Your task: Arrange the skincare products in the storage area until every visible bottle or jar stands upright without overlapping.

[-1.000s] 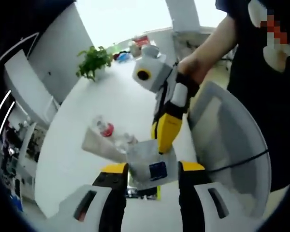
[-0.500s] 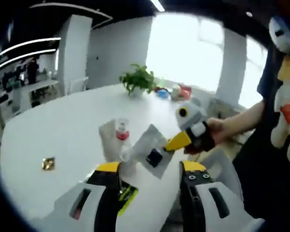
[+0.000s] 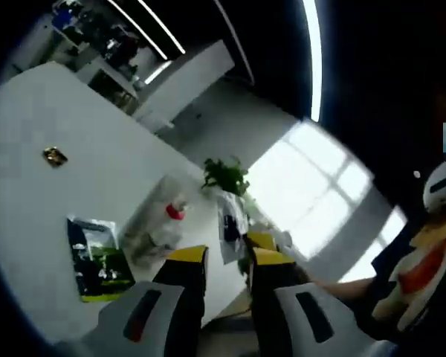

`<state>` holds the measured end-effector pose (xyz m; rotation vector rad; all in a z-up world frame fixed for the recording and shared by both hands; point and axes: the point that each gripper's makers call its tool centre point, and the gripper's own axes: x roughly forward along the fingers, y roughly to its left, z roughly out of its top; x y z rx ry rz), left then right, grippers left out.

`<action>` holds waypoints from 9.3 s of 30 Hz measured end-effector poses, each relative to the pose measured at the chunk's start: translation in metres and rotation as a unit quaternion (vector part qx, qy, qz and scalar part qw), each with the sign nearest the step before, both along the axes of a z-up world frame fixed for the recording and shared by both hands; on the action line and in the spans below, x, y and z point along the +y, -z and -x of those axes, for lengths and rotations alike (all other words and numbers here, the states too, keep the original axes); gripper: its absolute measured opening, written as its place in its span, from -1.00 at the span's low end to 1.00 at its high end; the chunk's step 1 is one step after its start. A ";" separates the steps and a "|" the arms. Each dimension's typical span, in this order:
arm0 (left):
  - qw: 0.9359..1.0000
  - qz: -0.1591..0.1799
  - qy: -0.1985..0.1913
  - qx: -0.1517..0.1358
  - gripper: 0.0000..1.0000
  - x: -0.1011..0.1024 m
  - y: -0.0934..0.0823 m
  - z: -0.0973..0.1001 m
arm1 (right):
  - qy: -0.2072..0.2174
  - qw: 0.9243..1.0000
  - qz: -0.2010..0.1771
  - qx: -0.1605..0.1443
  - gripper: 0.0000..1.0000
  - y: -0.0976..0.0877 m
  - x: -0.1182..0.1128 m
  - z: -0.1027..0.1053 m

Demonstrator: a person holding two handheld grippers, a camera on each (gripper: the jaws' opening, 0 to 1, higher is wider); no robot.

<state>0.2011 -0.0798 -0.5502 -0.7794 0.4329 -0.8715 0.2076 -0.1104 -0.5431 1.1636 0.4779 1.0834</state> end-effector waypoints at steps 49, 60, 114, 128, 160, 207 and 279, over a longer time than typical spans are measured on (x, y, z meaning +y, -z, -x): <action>0.981 -0.008 -0.061 0.184 -0.98 0.086 0.080 0.008 | -0.016 0.889 0.401 -0.223 -0.98 0.067 0.085 -0.020; 0.960 -0.122 -0.122 0.219 -0.99 0.114 0.145 -0.009 | -0.039 0.841 0.493 -0.218 -0.98 0.141 0.106 -0.036; 0.915 -0.403 -0.004 0.006 -0.83 0.131 0.188 -0.053 | -0.106 0.743 0.608 -0.261 -0.98 0.224 0.122 -0.077; 0.853 -0.510 0.071 -0.086 -0.75 0.111 0.211 -0.068 | -0.123 0.734 0.608 -0.278 -0.98 0.224 0.122 -0.078; 0.864 -0.497 0.047 -0.073 -0.59 0.111 0.209 -0.069 | -0.148 0.724 0.598 -0.309 -0.81 0.223 0.124 -0.065; 0.896 -0.440 -0.046 -0.029 -0.01 0.134 0.168 -0.048 | -0.088 0.741 0.581 -0.325 -0.17 0.174 0.063 -0.019; 0.929 -0.350 -0.105 -0.053 0.98 0.159 0.095 -0.007 | 0.175 0.780 0.580 -0.156 0.99 0.116 -0.136 -0.013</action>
